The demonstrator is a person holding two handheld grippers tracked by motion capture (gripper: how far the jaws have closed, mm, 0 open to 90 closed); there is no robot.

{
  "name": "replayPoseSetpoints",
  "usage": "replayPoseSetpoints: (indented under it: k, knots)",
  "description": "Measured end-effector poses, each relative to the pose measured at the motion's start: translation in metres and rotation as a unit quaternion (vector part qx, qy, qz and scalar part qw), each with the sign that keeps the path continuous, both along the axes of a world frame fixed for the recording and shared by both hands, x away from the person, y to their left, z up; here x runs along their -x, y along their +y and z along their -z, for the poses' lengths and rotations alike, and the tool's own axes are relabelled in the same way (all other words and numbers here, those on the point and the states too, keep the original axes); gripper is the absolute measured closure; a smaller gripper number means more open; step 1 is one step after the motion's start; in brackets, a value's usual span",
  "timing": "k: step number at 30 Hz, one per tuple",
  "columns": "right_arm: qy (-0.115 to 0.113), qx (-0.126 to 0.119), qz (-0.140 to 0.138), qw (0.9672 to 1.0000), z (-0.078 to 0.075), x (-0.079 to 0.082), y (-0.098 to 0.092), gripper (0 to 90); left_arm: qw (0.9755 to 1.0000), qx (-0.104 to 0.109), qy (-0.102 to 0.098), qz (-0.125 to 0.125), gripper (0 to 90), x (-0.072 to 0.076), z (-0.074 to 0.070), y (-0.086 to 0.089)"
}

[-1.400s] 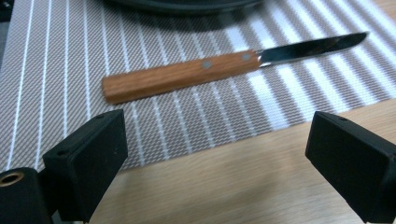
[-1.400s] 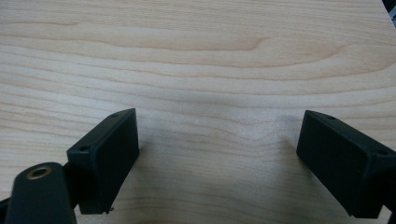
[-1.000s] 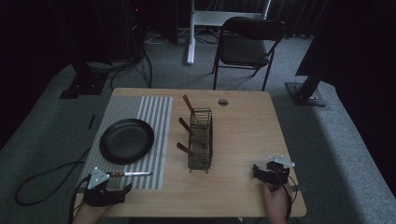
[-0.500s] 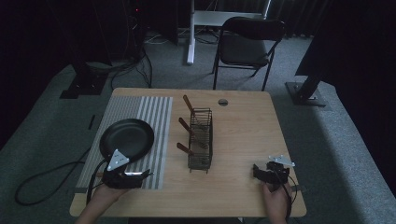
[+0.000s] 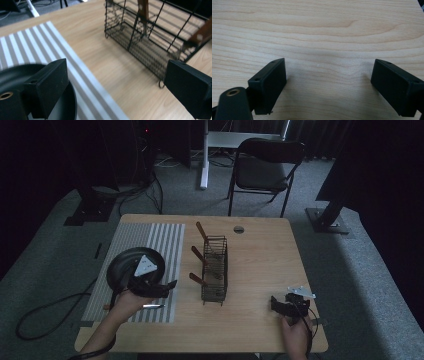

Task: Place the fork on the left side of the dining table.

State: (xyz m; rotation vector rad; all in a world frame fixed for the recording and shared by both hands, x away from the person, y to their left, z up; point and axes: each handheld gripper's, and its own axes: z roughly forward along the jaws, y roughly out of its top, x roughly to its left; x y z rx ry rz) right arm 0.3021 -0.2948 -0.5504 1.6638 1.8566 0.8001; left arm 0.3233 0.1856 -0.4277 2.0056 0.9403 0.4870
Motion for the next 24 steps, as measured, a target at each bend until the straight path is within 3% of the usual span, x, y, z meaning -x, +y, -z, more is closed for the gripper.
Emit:
replayPoseSetpoints:
  k: [9,14,19,20,23,24]
  knots:
    - [0.0,-0.001,0.001,1.0,0.0,0.0,0.0,12.4,0.9998,0.006,-0.015,0.013,7.6,-0.025,-0.022,-0.02]
    - [-0.001,0.0,0.0,1.0,0.0,0.0,0.0,12.4,0.9991,0.033,-0.011,0.021,7.6,-0.04,-0.038,-0.033]
    - [-0.001,0.0,0.0,1.0,0.0,0.0,0.0,12.4,0.9992,0.027,-0.004,0.031,7.6,-0.048,-0.041,-0.048]
    - [0.0,-0.001,0.0,1.0,0.0,0.0,0.0,12.4,0.9991,0.025,0.005,0.032,7.6,-0.052,-0.039,-0.055]
    - [0.0,-0.001,0.0,1.0,0.0,0.0,0.0,12.4,0.9995,0.019,0.004,0.027,14.0,-0.055,-0.036,-0.061]
    - [0.0,-0.001,-0.001,1.0,0.0,0.0,0.0,12.4,0.9995,0.012,0.014,0.025,14.2,-0.059,-0.033,-0.067]
